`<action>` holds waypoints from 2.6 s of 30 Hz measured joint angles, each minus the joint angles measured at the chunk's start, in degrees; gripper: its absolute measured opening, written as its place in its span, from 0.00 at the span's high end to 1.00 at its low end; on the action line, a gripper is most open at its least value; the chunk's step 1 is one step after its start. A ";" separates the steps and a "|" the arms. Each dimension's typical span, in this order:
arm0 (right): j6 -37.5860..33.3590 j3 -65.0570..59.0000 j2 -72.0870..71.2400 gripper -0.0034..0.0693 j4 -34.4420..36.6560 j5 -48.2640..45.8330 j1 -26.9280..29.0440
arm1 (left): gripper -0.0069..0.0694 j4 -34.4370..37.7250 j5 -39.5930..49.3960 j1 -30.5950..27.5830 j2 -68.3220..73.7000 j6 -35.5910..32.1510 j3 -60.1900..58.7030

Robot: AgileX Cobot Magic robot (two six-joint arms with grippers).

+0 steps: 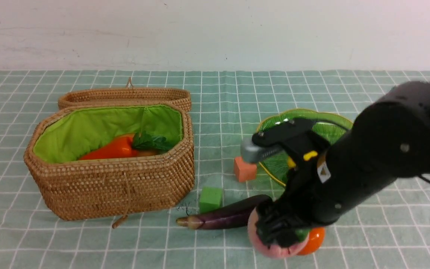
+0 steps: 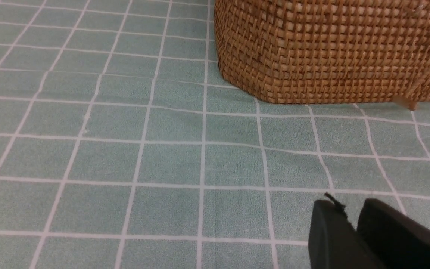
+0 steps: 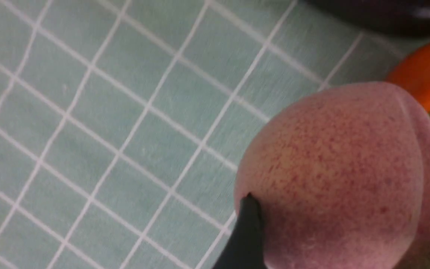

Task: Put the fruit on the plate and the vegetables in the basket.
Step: Grab a peach with your right arm and put it on the plate on the right, then grab a tomato with your right arm and place it on the plate on the right.

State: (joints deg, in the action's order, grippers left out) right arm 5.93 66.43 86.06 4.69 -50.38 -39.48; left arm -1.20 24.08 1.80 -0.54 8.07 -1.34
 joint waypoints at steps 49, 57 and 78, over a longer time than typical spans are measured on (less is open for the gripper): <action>-4.13 3.42 3.53 0.09 11.25 10.33 31.63 | 0.70 0.00 0.00 0.00 0.00 0.00 0.00; -9.95 -14.07 -2.37 0.11 19.89 8.96 26.83 | 0.69 0.00 0.00 0.00 0.00 0.00 0.00; -29.77 -15.68 11.10 0.15 41.68 16.50 26.32 | 0.69 0.00 0.00 0.00 0.00 0.00 0.00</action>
State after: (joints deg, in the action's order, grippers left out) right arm -23.83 50.75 97.16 46.37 -33.88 -13.16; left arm -1.20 24.08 1.80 -0.54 8.07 -1.34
